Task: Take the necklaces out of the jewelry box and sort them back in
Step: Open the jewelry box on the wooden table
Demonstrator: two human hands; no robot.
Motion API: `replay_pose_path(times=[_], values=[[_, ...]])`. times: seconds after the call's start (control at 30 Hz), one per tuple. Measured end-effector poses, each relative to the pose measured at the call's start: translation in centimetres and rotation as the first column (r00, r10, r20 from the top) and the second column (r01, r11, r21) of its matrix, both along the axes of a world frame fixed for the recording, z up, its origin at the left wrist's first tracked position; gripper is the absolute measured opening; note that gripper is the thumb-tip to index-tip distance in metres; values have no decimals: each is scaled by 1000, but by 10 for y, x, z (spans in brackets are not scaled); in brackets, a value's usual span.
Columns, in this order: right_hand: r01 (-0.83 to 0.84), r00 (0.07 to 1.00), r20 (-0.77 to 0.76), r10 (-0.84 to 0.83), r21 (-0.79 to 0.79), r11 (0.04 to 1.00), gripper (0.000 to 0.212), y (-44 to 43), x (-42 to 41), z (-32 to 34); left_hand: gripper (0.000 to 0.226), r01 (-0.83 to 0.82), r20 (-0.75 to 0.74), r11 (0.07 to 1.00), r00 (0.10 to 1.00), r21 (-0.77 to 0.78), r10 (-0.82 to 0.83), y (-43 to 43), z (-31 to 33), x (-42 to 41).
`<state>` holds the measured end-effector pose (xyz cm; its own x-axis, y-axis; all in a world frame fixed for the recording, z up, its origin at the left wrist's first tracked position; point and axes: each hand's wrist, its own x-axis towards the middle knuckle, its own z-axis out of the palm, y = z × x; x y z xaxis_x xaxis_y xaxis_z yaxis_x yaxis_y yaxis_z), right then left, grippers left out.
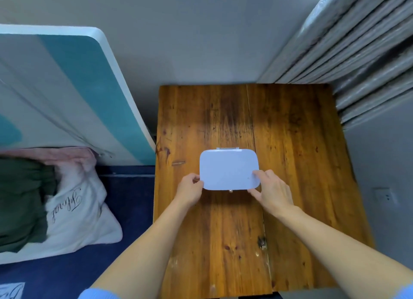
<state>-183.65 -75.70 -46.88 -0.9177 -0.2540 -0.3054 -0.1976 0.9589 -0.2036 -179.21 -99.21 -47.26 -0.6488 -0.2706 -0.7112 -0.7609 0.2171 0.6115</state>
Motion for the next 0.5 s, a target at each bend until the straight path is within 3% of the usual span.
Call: replay_pose_path(times=[0.1,0.27,0.4,0.5], values=[[9,1000,-12,-10,-56,998,59,0,-6,8,23,-52,-27,998,998,18,53,0,0,-2],[-42,996,-87,23,-218,975,34,3,-46,32,40,-206,27,977,978,53,205,0,-2,-3],[-59,992,-122,19,-339,939,22,-14,-98,48,33,-53,-42,997,998,-48,51,-2,-9,-2],[-10,996,-91,-27,-380,925,25,-32,-137,48,24,34,-57,978,997,-208,-47,-1,-15,-4]])
